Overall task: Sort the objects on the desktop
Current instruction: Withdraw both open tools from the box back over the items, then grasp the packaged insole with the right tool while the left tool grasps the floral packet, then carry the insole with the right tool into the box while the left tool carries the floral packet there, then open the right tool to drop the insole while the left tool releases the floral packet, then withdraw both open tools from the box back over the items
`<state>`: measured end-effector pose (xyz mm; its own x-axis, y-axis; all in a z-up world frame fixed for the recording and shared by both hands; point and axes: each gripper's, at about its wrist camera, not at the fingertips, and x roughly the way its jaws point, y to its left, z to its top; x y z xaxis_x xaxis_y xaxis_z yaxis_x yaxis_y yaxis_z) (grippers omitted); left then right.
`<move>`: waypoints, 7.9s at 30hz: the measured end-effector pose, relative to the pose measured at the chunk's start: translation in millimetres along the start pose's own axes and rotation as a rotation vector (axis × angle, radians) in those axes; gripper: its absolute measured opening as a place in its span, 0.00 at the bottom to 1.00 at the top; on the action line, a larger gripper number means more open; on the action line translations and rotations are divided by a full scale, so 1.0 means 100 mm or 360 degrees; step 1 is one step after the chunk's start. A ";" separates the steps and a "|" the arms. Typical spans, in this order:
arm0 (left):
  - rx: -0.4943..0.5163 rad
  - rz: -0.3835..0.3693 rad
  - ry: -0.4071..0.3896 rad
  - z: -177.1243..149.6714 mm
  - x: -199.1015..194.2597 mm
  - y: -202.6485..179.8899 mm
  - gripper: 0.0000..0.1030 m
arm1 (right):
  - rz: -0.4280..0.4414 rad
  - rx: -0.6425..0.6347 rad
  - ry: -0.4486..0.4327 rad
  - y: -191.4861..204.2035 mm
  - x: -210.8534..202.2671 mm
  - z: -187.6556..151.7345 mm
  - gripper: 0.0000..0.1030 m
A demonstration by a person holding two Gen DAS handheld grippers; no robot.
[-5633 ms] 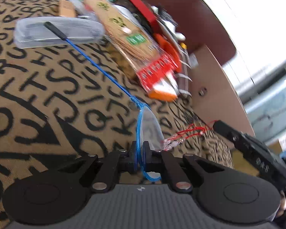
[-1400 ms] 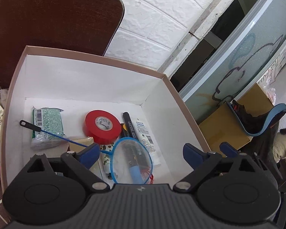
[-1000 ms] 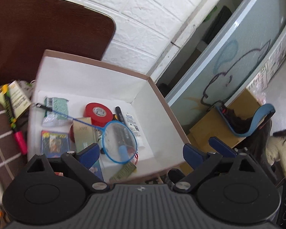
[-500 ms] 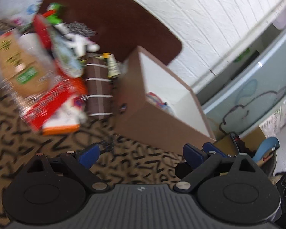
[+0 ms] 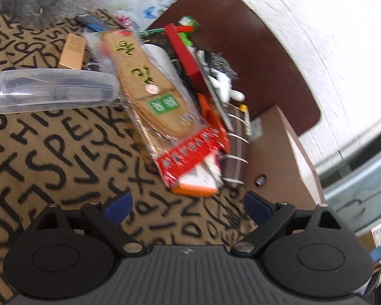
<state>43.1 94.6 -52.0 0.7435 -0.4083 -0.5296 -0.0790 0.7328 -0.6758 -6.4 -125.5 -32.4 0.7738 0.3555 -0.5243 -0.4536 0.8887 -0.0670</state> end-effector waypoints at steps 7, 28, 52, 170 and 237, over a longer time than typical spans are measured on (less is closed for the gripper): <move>-0.0072 0.0056 -0.0031 0.21 0.32 0.17 0.89 | -0.0008 -0.0061 0.0030 0.05 0.33 -0.02 0.91; -0.0195 0.0038 -0.0049 0.49 0.63 0.34 0.44 | 0.0125 -0.0002 0.0036 -0.01 1.28 0.18 0.67; 0.0160 -0.0124 0.0108 -0.23 -0.08 -0.17 0.00 | 0.0378 -0.0078 -0.0073 0.04 -0.03 -0.01 0.00; 0.0423 -0.0571 0.0192 0.64 2.15 -2.44 0.89 | -0.0547 -0.0229 0.0150 -2.85 -0.07 0.19 0.85; 0.0653 0.0474 -0.0019 -0.33 -0.07 -0.46 0.93 | -0.0092 0.0250 0.0195 -0.18 0.08 -0.04 0.92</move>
<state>19.4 45.7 -34.1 0.7361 -0.1446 -0.6612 -0.0230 0.9710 -0.2380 6.0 -139.4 -38.3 0.7328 0.2731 -0.6233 -0.3281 0.9442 0.0280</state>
